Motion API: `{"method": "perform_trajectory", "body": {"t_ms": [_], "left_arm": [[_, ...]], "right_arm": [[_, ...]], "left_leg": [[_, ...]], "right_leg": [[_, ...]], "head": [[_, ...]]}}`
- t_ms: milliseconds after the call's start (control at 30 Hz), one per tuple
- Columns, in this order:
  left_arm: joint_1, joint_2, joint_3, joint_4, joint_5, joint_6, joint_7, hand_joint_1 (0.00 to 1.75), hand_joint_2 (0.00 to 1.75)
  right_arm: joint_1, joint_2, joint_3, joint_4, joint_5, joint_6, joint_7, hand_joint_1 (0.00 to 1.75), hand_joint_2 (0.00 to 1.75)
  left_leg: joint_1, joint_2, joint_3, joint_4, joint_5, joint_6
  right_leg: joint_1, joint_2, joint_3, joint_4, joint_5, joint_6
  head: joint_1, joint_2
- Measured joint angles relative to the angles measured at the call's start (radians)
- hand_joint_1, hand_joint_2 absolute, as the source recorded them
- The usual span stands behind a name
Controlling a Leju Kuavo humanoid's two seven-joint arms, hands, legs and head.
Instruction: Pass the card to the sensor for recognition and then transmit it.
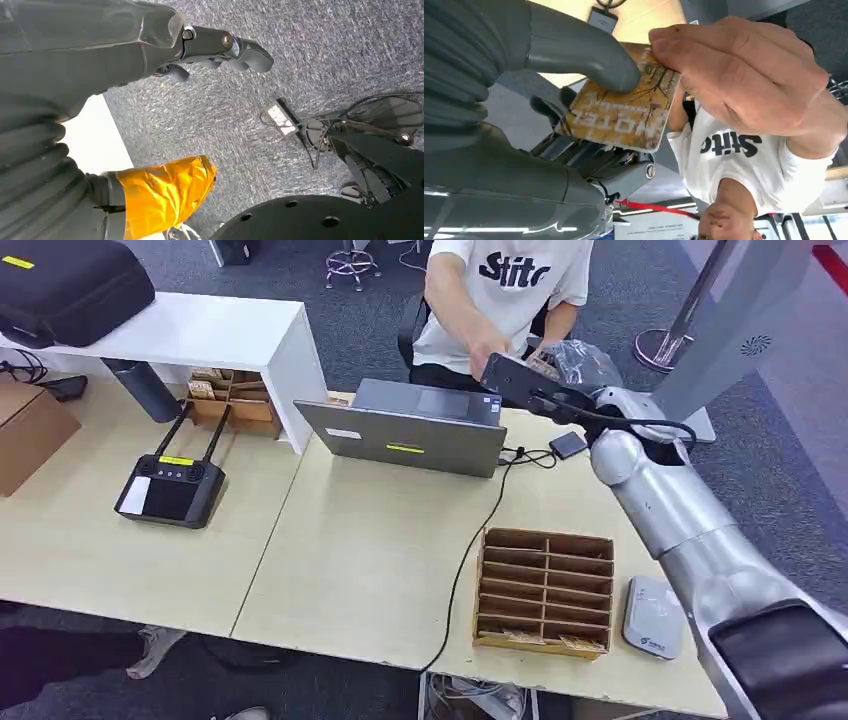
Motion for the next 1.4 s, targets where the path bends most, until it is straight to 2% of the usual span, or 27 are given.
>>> {"method": "perform_trajectory", "body": {"t_ms": [167,567,733,900,1067,1200,1400], "left_arm": [[-0.001,-0.001,0.000,0.000,-0.008,-0.007,0.000,0.00,1.75],[0.000,-0.002,0.001,0.000,-0.017,-0.013,-0.002,0.00,1.75],[0.003,-0.003,0.005,0.000,-0.018,-0.019,-0.012,0.00,1.75],[0.011,-0.003,0.011,0.000,0.000,-0.021,-0.028,0.00,1.75],[0.027,-0.004,0.028,0.000,0.023,-0.017,-0.035,0.00,1.75],[0.039,-0.008,0.036,0.000,0.049,-0.004,-0.042,0.00,1.75],[0.050,-0.014,0.052,0.000,0.076,0.011,-0.043,0.00,1.75]], "right_arm": [[0.003,0.004,-0.002,-0.015,-0.021,0.000,-0.013,0.00,1.75],[0.040,0.004,-0.046,-0.159,-0.064,-0.028,-0.043,0.00,1.75],[0.094,-0.013,-0.074,-0.272,-0.102,-0.079,-0.098,0.00,1.75],[0.231,-0.081,-0.121,-0.496,-0.134,-0.134,-0.174,0.00,1.75],[0.437,-0.159,-0.177,-0.699,-0.129,-0.187,-0.257,0.00,1.75],[0.606,-0.209,-0.215,-0.791,-0.130,-0.207,-0.284,0.00,1.75],[0.792,-0.253,-0.267,-0.863,-0.156,-0.204,-0.294,0.00,1.75]], "left_leg": [[0.000,0.002,0.000,0.000,0.000,0.000],[0.000,0.003,0.002,0.000,0.000,0.000],[0.000,0.002,0.002,0.000,0.000,0.000],[0.000,0.002,0.001,0.000,-0.001,0.001],[0.000,0.002,0.001,0.000,-0.003,0.002],[0.000,0.002,0.001,0.000,-0.004,0.003],[0.000,0.003,0.001,0.000,-0.004,0.004]], "right_leg": [[0.000,0.002,0.000,0.000,0.000,0.000],[0.000,0.002,0.000,0.000,0.000,0.000],[0.000,0.002,-0.001,0.000,0.000,0.000],[0.000,0.001,0.000,-0.002,0.000,0.000],[0.000,0.001,0.000,-0.003,-0.001,0.001],[0.000,0.002,0.000,-0.003,-0.001,0.001],[0.000,0.002,0.000,-0.003,-0.002,0.002]], "head": [[0.000,0.000],[0.000,0.000],[0.000,0.000],[0.000,0.000],[0.000,0.000],[0.000,0.000],[0.000,0.000]]}}
